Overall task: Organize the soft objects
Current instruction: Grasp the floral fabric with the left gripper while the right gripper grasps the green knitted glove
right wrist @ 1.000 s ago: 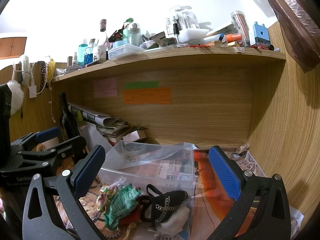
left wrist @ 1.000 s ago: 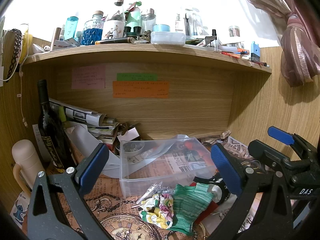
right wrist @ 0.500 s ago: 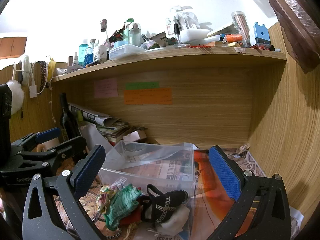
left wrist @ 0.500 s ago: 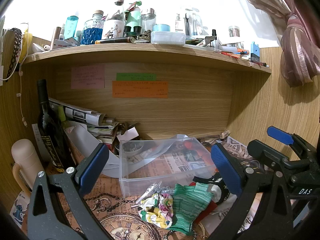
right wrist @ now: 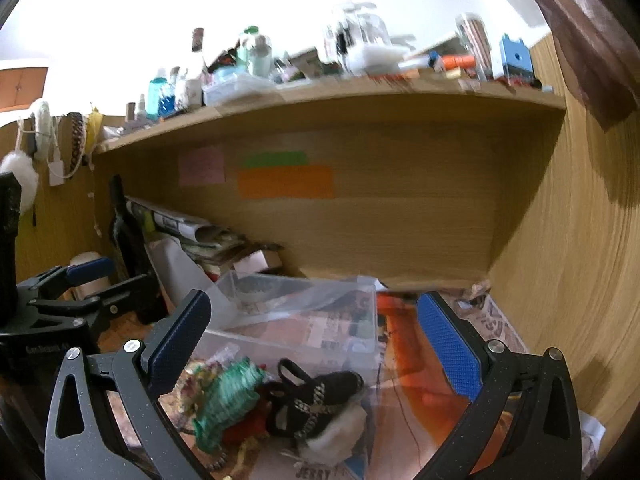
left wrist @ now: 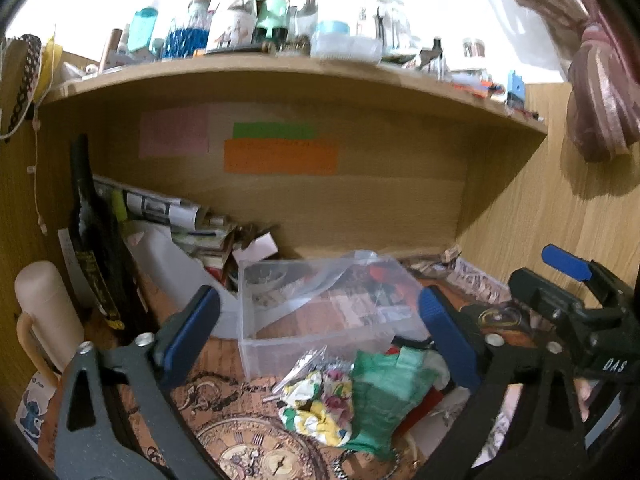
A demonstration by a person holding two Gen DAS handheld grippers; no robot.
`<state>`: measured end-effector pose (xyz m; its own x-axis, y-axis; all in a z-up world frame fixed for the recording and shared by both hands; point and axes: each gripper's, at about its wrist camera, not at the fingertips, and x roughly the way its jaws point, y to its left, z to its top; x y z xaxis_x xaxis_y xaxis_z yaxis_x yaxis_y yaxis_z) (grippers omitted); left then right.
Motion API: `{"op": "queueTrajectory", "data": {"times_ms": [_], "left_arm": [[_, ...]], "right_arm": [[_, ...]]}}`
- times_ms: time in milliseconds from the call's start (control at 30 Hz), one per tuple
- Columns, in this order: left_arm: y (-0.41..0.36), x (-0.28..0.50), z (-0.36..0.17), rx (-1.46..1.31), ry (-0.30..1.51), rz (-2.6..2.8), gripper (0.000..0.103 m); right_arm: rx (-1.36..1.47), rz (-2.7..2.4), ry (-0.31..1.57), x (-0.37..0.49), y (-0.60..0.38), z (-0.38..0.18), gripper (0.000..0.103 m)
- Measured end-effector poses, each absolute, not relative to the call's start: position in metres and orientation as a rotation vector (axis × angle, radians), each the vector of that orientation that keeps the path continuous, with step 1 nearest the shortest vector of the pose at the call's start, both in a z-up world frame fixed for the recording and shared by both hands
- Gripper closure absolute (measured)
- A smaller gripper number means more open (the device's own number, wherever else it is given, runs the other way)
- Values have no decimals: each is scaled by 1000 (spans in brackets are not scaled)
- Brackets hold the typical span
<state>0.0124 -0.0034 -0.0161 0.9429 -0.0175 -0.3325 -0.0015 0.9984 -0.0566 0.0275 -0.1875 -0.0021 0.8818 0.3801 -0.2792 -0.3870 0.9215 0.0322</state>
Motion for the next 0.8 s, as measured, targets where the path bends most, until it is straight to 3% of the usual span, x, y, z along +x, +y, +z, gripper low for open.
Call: {"op": "queueTrajectory", "data": {"times_ms": [633, 800], "left_arm": [[15, 48, -104, -127, 663, -40, 27], [13, 52, -115, -132, 698, -63, 28]], "right_arm": [[-35, 526, 509, 43, -180, -45, 42], [-62, 591, 528, 45, -158, -51, 46]]}}
